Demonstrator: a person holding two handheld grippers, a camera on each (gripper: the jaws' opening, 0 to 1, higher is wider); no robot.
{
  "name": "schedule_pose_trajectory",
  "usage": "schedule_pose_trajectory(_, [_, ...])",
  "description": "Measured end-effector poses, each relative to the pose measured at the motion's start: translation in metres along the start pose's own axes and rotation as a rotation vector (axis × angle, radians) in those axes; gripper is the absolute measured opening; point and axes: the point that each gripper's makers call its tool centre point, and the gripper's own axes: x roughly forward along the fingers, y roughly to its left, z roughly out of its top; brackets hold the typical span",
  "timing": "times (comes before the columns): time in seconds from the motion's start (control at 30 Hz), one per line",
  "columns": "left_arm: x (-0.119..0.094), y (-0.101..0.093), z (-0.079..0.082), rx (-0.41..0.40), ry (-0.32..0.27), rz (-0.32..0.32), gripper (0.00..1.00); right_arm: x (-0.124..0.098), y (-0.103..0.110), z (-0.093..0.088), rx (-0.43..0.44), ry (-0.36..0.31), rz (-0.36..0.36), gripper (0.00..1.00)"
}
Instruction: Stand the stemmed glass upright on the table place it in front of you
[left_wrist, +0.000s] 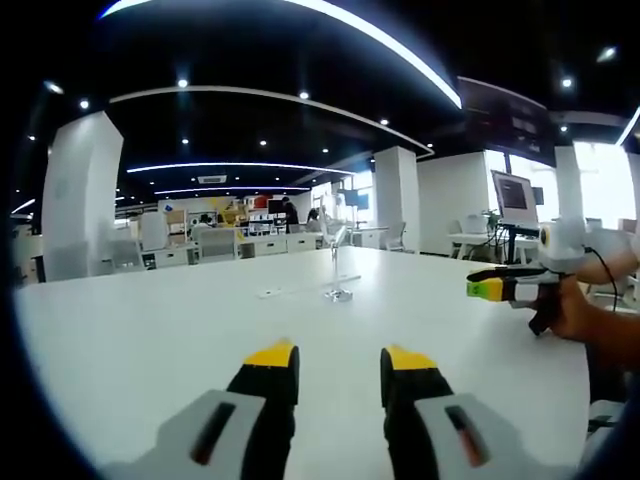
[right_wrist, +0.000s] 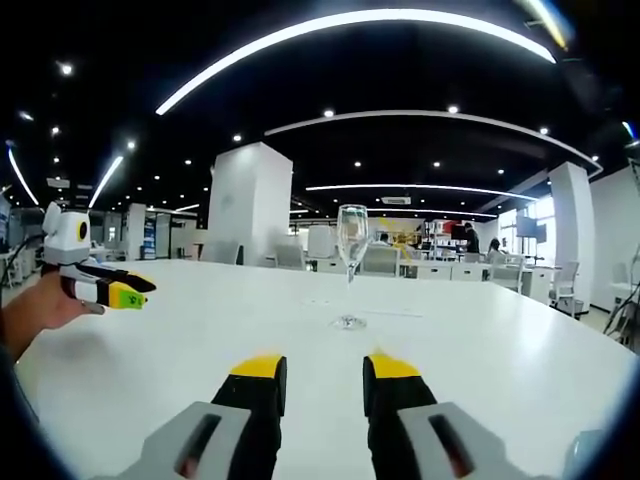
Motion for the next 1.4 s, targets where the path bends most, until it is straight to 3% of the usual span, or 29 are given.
schedule_pose_trajectory(0.7, [-0.003,0.002,-0.005,-0.010,-0.003,0.010,0.33,-0.001,0.000,0.001,0.007,-0.007,0.007,0.34])
schedule_pose_trajectory(0.93, [-0.007,-0.001,-0.015,0.023,-0.093,0.002,0.30,-0.002,-0.002,0.004,0.015,-0.021,0.004,0.34])
schedule_pose_trajectory(0.97, [-0.007,-0.002,-0.012,0.025,-0.084,0.003,0.30,-0.003,-0.002,0.005,0.015,-0.024,0.002,0.34])
schedule_pose_trajectory(1.0, [-0.008,-0.002,-0.001,0.039,-0.143,0.007,0.29,-0.004,-0.003,0.005,0.016,-0.028,-0.002,0.34])
schedule_pose_trajectory(1.03, [-0.008,-0.004,0.000,0.028,-0.149,0.000,0.29,-0.005,-0.003,0.007,0.015,-0.033,-0.005,0.34])
schedule_pose_trajectory(1.4, [-0.004,-0.007,-0.008,0.040,-0.106,-0.003,0.29,-0.007,-0.003,0.011,0.012,-0.053,-0.012,0.34])
